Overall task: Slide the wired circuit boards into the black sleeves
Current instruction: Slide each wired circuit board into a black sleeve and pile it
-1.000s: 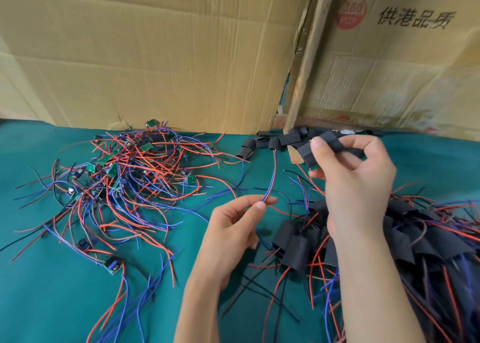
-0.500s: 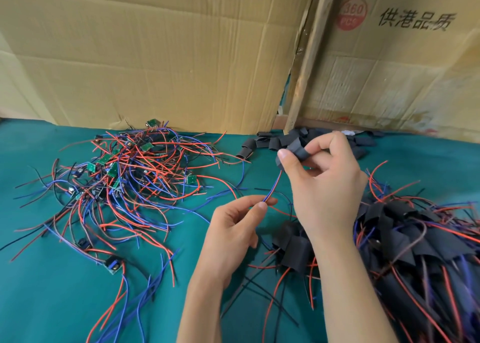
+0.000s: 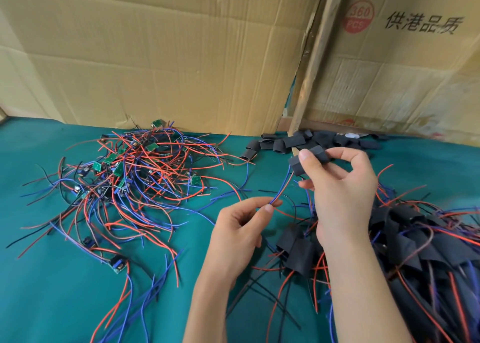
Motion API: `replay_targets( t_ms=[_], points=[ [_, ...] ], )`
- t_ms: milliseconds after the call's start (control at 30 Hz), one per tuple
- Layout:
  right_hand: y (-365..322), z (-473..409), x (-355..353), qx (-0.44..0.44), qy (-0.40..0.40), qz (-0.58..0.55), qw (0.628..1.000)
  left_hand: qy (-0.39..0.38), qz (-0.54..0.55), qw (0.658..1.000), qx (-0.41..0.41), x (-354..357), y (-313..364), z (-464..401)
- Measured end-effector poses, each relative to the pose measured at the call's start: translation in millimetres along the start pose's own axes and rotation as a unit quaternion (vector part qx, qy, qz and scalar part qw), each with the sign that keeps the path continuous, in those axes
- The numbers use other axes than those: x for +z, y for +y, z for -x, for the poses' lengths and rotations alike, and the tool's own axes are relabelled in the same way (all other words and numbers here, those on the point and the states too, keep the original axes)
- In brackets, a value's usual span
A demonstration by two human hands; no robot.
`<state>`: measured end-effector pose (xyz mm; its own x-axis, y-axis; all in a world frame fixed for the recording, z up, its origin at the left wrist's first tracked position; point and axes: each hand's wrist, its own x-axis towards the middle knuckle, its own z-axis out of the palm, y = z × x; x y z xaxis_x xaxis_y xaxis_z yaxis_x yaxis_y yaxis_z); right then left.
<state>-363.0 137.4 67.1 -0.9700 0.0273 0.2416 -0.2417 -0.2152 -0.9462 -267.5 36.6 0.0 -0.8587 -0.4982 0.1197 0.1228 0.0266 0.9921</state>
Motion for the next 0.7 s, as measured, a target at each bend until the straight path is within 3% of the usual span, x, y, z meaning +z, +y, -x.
replay_targets(
  t_ms=[200,400,567,700],
  points=[
    [0.7,0.3,0.3,-0.017,0.041,-0.009,0.999,0.012,-0.001,1.0,-0.004,-0.3,-1.3,-0.7],
    [-4.9,-0.5,-1.7,-0.047,-0.017,-0.014,0.999,0.02,0.022,0.999,-0.012,0.1,2.3,-1.2],
    [-3.7,-4.8,-8.3,-0.001,-0.006,-0.074,0.997,0.034,0.037,0.999,-0.011,0.2,1.1,-2.8],
    [-11.4,-4.2,-8.8,-0.078,-0.026,-0.043,0.996,0.043,0.052,0.998,-0.011,0.2,-2.5,-3.7]
  ],
)
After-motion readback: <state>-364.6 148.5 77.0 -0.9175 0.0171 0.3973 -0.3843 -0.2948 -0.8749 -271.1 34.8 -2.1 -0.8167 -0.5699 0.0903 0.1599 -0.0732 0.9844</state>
